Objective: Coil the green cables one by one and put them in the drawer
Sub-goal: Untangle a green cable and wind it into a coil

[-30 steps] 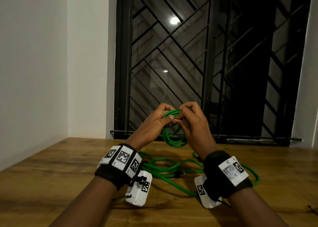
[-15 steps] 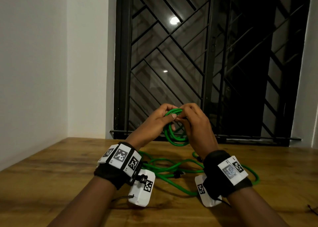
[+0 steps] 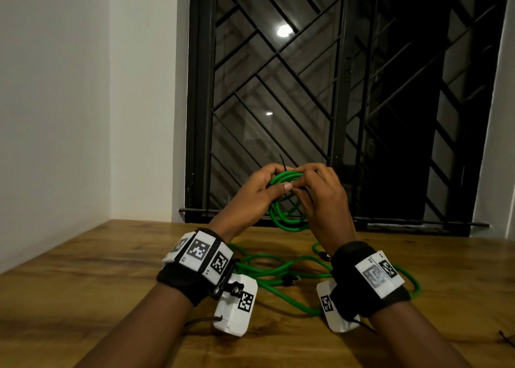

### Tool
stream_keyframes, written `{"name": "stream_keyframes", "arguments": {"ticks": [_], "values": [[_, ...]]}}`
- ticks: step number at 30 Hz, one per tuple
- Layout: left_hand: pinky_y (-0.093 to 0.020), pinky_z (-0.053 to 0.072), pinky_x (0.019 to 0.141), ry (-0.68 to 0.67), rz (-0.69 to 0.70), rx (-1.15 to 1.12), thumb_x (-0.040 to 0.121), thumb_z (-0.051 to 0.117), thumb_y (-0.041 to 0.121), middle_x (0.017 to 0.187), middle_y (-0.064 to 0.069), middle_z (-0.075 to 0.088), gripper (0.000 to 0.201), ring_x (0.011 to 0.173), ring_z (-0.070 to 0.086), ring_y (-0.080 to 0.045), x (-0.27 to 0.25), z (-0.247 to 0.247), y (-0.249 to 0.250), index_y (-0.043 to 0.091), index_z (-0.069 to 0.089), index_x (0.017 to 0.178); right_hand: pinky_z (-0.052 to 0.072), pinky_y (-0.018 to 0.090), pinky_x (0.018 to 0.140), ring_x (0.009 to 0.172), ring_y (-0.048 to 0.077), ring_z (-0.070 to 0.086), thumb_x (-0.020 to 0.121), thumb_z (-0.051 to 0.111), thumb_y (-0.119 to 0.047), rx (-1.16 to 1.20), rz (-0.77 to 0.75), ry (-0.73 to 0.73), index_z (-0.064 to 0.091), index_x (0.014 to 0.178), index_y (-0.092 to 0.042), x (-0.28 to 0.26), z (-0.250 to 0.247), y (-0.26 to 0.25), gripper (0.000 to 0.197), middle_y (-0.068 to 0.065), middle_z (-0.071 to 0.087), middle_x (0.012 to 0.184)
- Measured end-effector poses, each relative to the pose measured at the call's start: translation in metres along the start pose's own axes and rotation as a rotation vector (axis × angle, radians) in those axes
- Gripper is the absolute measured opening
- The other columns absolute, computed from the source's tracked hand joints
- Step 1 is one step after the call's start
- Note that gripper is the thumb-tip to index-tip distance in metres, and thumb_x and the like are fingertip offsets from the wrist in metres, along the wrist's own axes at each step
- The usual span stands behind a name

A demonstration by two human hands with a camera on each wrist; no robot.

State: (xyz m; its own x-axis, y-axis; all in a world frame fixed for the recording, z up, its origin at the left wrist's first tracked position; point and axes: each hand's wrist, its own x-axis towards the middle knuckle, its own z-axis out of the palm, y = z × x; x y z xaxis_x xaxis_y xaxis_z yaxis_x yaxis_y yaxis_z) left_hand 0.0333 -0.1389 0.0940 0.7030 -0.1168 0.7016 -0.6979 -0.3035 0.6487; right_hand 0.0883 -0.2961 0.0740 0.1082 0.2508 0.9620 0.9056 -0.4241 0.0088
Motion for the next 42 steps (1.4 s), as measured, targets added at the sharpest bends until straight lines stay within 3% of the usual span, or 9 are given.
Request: {"name": "stream_keyframes", "arguments": {"ticks": [4,10,13,18,22,26,30,34,42], "values": [[-0.02,0.046,0.072,0.079,0.094,0.077,0.101,0.054,0.016,0.089,0.01,0.065,0.013,0.079,0.06,0.001,-0.002,0.004,-0.004,0.011,0.064,0.107,0.043,0.026,0.078,0.097,0.021,0.055,0.09,0.069,-0.008,0.037,0.007,0.002,0.063,0.089,-0.01,-0.001,0.001,0.001,0.007,0.003,0.058,0.103],[-0.037,0.054,0.094,-0.03,0.072,0.062,0.097,0.061,0.016,0.112,-0.007,0.066,0.026,0.108,0.065,-0.02,-0.003,0.002,-0.003,0.011,0.056,0.121,0.048,0.039,0.072,0.091,0.02,0.055,0.093,0.063,-0.013,0.034,0.031,0.005,0.056,0.089,-0.013,-0.003,-0.001,0.003,0.008,0.001,0.058,0.098],[-0.044,0.057,0.087,-0.082,0.056,0.101,0.097,0.061,0.013,0.107,-0.007,0.065,0.026,0.096,0.067,-0.022,-0.003,-0.001,0.001,0.011,0.054,0.122,0.048,0.036,0.064,0.081,0.018,0.058,0.098,0.052,-0.032,-0.032,0.057,0.014,0.054,0.092,-0.016,-0.003,-0.002,0.001,0.017,-0.002,0.058,0.096],[-0.054,0.058,0.079,-0.056,0.083,0.141,0.098,0.059,0.014,0.097,-0.003,0.066,0.021,0.075,0.068,-0.023,-0.003,0.001,0.003,0.011,0.056,0.119,0.033,0.019,0.057,0.076,0.01,0.053,0.1,0.048,-0.033,-0.068,0.092,0.01,0.052,0.094,-0.018,-0.003,-0.002,-0.001,0.016,-0.005,0.056,0.096],[-0.058,0.057,0.078,-0.052,0.09,0.113,0.099,0.058,0.016,0.098,-0.008,0.065,0.022,0.076,0.068,-0.026,-0.006,0.003,0.004,0.01,0.055,0.12,0.039,0.032,0.056,0.075,0.011,0.053,0.1,0.048,-0.033,-0.029,0.092,0.01,0.051,0.093,-0.019,-0.004,-0.002,0.001,0.016,-0.006,0.054,0.094],[-0.058,0.058,0.076,-0.039,0.085,0.039,0.099,0.058,0.013,0.1,-0.01,0.063,0.024,0.07,0.066,-0.02,-0.007,0.005,0.006,0.004,0.054,0.122,0.044,0.029,0.061,0.076,0.009,0.056,0.1,0.058,-0.024,0.043,0.109,0.053,0.054,0.091,-0.02,-0.004,-0.001,0.001,0.011,-0.005,0.06,0.09],[-0.05,0.059,0.077,0.011,0.038,-0.101,0.1,0.055,0.014,0.092,0.0,0.066,0.026,0.065,0.062,-0.013,-0.009,0.014,0.006,0.002,0.056,0.123,0.038,0.032,0.054,0.072,0.008,0.056,0.099,0.061,-0.028,-0.037,0.134,0.104,0.057,0.091,-0.021,-0.005,-0.003,0.002,0.011,-0.009,0.063,0.087],[-0.028,0.055,0.06,0.062,0.013,-0.211,0.101,0.052,0.011,0.083,0.003,0.06,0.026,0.058,0.051,-0.007,-0.007,0.019,0.004,-0.002,0.054,0.123,0.031,0.028,0.054,0.07,0.013,0.058,0.1,0.059,-0.031,-0.098,0.137,0.132,0.058,0.095,-0.022,-0.005,-0.004,-0.002,0.011,-0.007,0.065,0.085],[-0.02,0.043,0.049,0.075,-0.072,-0.524,0.102,0.047,0.013,0.087,-0.002,0.058,0.023,0.05,0.042,-0.005,-0.005,0.025,0.008,0.002,0.055,0.121,0.054,0.04,0.062,0.075,0.012,0.067,0.09,0.075,-0.027,0.109,0.211,0.258,0.063,0.094,-0.02,-0.003,-0.002,0.001,0.014,-0.016,0.066,0.085]]}}
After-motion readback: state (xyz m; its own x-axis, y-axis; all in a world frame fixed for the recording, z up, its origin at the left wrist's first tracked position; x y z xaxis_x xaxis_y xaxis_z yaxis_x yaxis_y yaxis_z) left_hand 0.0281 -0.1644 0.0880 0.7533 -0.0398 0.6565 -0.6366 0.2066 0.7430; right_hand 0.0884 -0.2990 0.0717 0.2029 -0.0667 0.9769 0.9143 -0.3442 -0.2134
